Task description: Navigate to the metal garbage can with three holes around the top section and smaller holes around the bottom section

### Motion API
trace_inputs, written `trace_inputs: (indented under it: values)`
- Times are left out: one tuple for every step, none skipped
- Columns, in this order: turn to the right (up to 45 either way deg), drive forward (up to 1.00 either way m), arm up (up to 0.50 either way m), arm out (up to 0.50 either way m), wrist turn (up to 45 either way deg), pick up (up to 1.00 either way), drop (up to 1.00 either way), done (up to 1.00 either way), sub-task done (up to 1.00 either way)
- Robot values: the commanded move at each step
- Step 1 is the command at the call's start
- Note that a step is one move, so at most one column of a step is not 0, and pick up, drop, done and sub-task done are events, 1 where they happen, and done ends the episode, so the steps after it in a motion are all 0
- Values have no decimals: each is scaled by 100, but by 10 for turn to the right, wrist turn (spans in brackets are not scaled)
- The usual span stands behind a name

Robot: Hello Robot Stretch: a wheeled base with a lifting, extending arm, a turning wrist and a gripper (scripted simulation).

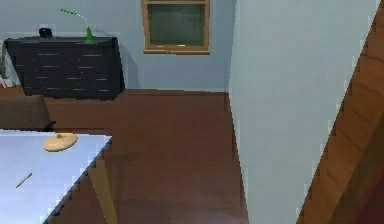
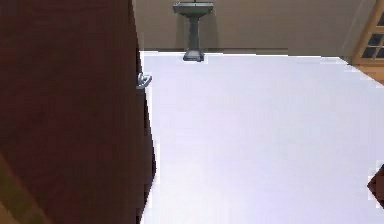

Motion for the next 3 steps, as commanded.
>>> trace_inputs:
  values:
    - [0,25,0,0,0,0,0,0,0]
    - [-30,0,0,0,0,0,0,0,0]
    - [0,85,0,0,0,0,0,0,0]
